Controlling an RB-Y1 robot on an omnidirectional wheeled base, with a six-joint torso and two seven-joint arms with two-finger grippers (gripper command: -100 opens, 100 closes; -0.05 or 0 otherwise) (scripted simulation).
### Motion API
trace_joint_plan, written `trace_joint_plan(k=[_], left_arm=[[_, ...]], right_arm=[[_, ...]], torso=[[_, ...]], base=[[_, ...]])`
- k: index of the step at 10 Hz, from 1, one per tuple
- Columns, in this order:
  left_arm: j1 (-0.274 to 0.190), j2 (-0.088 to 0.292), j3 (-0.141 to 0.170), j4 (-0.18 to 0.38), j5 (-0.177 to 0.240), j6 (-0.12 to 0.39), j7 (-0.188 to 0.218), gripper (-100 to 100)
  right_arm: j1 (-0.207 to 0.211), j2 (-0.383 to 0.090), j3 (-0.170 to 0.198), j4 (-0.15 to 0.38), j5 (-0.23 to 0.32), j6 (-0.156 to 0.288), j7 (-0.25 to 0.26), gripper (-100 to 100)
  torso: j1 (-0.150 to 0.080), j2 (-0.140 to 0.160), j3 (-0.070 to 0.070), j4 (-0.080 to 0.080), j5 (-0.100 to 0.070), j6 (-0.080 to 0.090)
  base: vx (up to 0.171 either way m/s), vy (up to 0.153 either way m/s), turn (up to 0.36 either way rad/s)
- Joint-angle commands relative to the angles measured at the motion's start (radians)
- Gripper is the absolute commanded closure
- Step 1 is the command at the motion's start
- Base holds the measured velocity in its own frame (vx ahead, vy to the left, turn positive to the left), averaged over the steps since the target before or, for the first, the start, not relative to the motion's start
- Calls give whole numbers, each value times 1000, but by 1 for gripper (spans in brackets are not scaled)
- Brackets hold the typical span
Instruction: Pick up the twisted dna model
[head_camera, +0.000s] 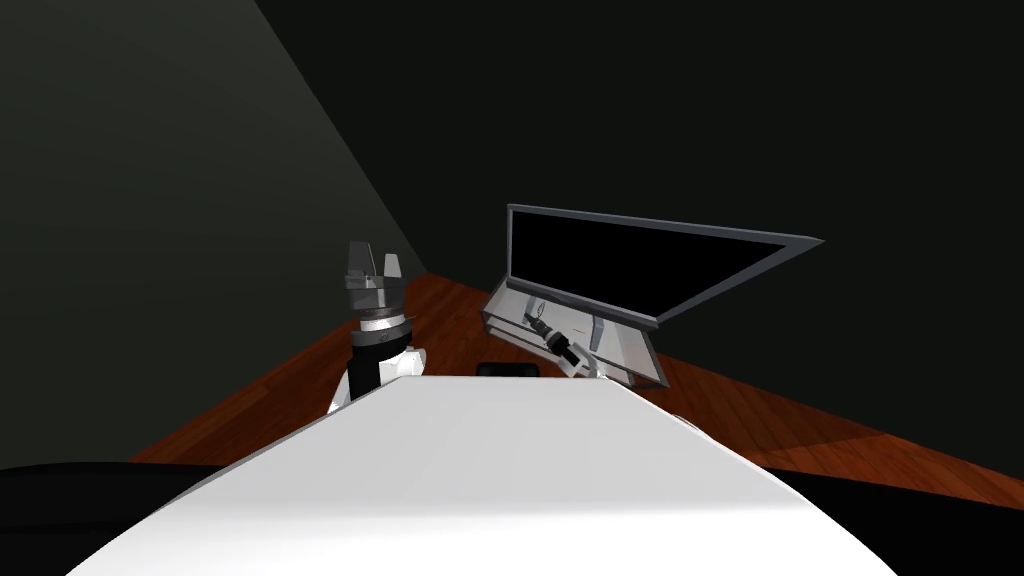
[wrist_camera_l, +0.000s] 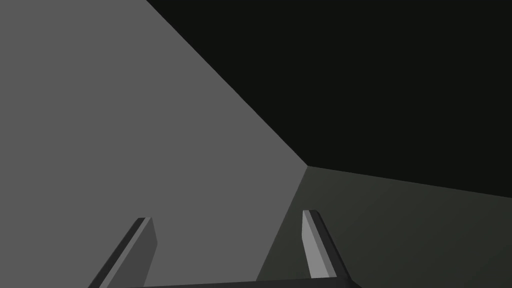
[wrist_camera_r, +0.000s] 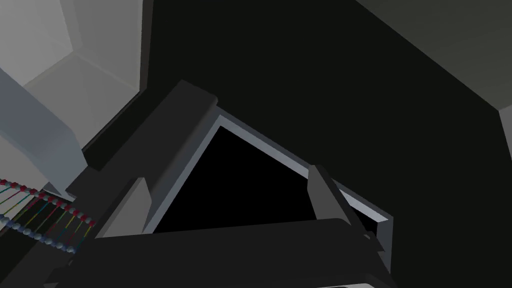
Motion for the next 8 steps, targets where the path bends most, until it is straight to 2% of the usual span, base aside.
trace_joint_plan(k=[1, 2, 4, 6, 7, 8], left_arm=[[0, 0, 0, 0, 0, 0, 0, 0], [0, 0, 0, 0, 0, 0, 0, 0], [0, 0, 0, 0, 0, 0, 0, 0], [0, 0, 0, 0, 0, 0, 0, 0], [0, 0, 0, 0, 0, 0, 0, 0], [0, 0, 0, 0, 0, 0, 0, 0]], right_arm=[[-16, -6, 18, 47, 10, 2, -1, -100], [-46, -28, 52, 75, 27, 7, -7, -100], [-46, -28, 52, 103, 27, 7, -7, -100], [-104, -69, 118, 180, 60, 15, -19, -100], [-104, -69, 119, 206, 60, 15, -19, -100], [-131, -88, 151, 239, 75, 19, -26, -100]], torso=[[0, 0, 0, 0, 0, 0], [-1, 0, 0, 0, 0, 0], [-1, 0, 0, 0, 0, 0], [-2, 0, 0, 0, 0, 0], [1, -1, -1, 0, 0, 0], [0, -1, -1, 0, 0, 0]], base=[[21, 52, 26], [29, 53, 57], [18, 32, 9], [35, 62, 78], [39, 70, 23], [35, 66, 54]])
